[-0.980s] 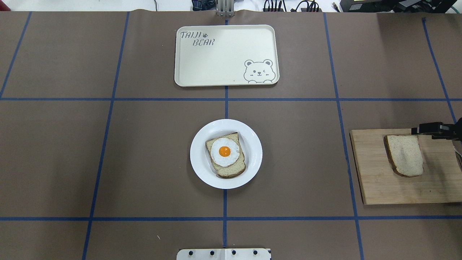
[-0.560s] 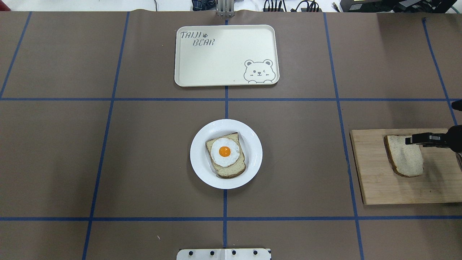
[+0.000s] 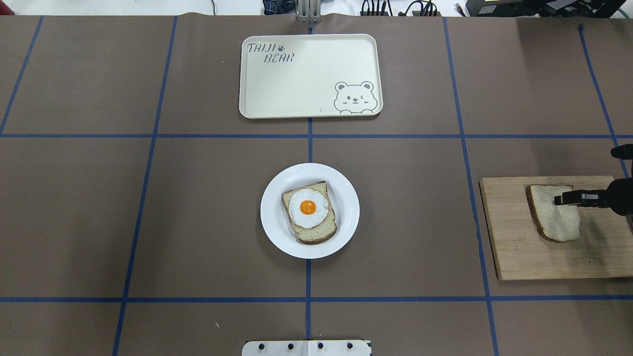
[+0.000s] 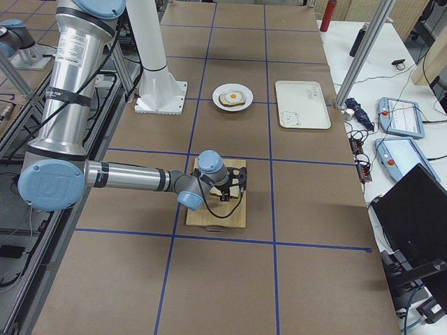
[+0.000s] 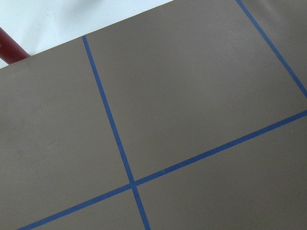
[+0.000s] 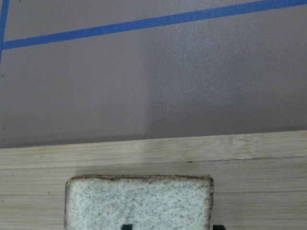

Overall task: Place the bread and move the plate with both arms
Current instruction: 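Lower the right gripper onto the bread slice on the wooden board, then grasp the bread slice edge with the right gripper and lift it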

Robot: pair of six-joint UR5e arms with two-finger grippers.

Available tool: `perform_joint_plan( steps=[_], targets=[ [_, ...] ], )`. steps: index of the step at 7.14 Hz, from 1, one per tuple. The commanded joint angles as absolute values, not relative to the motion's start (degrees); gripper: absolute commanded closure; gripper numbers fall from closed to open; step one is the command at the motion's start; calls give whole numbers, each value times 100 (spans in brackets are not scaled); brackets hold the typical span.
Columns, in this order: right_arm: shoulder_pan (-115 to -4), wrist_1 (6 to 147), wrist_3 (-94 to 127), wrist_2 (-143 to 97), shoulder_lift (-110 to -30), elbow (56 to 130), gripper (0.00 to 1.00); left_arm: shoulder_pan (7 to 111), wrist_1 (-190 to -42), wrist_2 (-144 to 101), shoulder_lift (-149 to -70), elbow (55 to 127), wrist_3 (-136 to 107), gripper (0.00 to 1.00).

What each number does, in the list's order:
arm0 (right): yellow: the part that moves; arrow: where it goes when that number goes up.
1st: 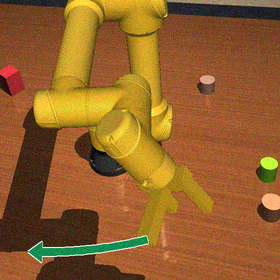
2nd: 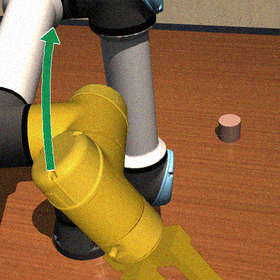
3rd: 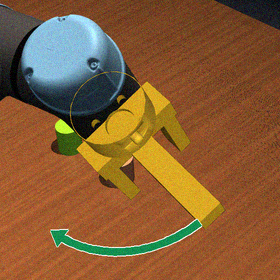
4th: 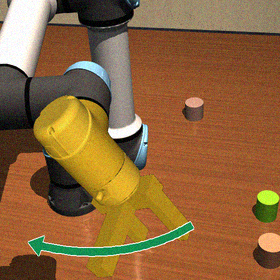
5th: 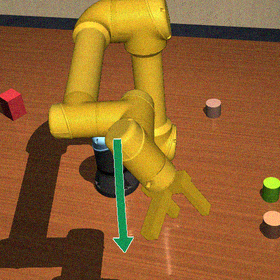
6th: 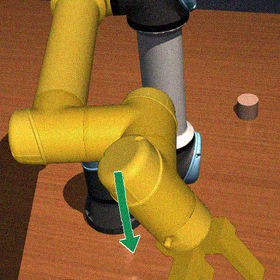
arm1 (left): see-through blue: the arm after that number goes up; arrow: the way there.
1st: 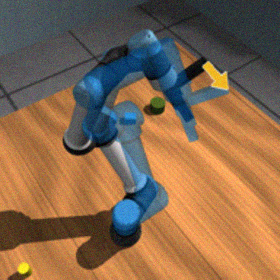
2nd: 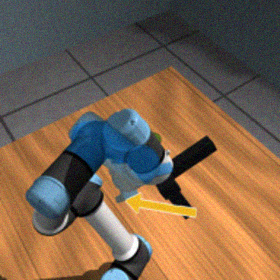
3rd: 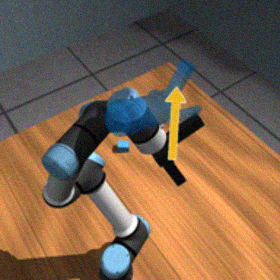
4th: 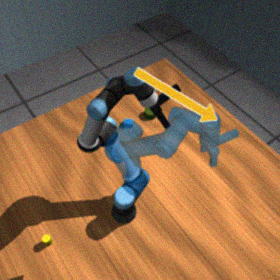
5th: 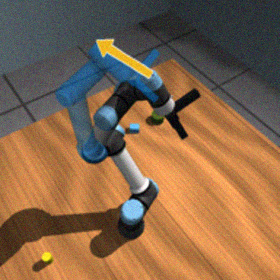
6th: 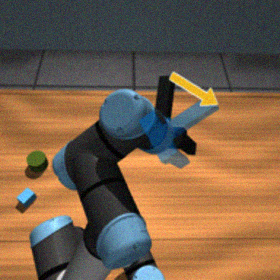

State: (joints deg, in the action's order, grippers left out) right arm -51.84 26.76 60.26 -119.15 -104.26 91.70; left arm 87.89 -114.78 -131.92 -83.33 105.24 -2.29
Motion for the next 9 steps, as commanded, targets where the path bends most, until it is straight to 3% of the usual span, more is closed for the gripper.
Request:
perform_joint_plan(
  steps=[1, 2, 3, 6, 9],
  targets=[
    [-5159, 2689, 5968, -11874, -10424, 9106, 52, 8789, -11470, -13192, -8341, 10521, -229, 1],
    [-5159, 2689, 5907, -11839, -10415, 9079, 71, 8789, -11478, -13192, -8332, 10521, -229, 1],
    [-5177, 2681, 5898, -11839, -10415, 9079, 100, 8789, -11479, -13192, -8332, 10521, -229, 1],
    [-5264, 2663, 5871, -11944, -10406, 9167, 100, 8789, -11479, -13192, -8332, 10494, -229, 1],
    [-6037, 2663, 5854, -12918, -10371, 9474, 100, 8789, -11479, -13192, -8332, 10494, -229, 1]
  ],
)
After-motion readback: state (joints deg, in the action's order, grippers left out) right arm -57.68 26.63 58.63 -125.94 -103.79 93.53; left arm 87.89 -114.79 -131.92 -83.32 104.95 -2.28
